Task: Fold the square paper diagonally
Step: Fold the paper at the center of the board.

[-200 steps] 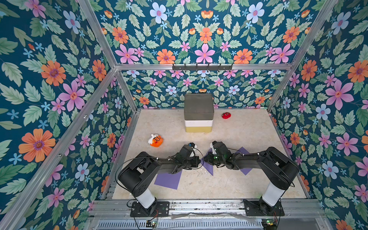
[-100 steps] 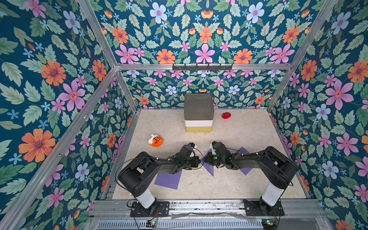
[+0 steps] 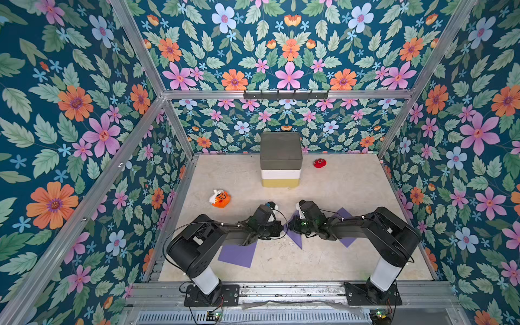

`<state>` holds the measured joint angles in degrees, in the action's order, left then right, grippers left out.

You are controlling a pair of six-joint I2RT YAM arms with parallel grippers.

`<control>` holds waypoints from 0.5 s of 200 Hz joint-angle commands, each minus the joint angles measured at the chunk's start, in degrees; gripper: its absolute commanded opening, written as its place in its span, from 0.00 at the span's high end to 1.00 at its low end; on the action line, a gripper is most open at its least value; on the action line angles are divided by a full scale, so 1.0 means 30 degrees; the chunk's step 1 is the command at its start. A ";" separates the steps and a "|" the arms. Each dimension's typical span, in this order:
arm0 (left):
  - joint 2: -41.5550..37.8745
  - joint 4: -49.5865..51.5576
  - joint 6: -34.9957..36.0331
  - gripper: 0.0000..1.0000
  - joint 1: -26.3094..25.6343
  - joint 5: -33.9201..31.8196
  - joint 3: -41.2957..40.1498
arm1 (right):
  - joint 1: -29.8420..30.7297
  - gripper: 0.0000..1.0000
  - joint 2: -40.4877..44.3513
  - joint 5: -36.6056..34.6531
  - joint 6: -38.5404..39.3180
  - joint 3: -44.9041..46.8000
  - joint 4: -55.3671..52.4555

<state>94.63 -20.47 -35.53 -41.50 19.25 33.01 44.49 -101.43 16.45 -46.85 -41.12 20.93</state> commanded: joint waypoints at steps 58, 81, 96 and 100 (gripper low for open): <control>0.0175 0.3509 0.0152 1.00 0.0025 -0.1271 -0.0194 | 0.0049 1.00 -0.0378 -0.0201 0.0108 0.0091 -0.0265; 0.0065 0.3686 0.0183 1.00 0.0001 -0.1518 -0.0200 | 0.0053 1.00 -0.0477 -0.0292 0.0118 0.0200 -0.0382; 0.0021 0.3791 0.0193 1.00 0.0016 -0.1630 -0.0176 | 0.0075 1.00 -0.0498 -0.0533 0.0119 0.0263 -0.0512; -0.0004 0.3854 0.0187 1.00 0.0030 -0.1710 -0.0166 | 0.0082 1.00 -0.0518 -0.0585 0.0119 0.0297 -0.0524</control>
<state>94.24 -19.99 -35.51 -41.52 18.72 32.99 44.58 -102.32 16.45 -46.83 -40.84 22.85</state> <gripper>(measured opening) 0.074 0.064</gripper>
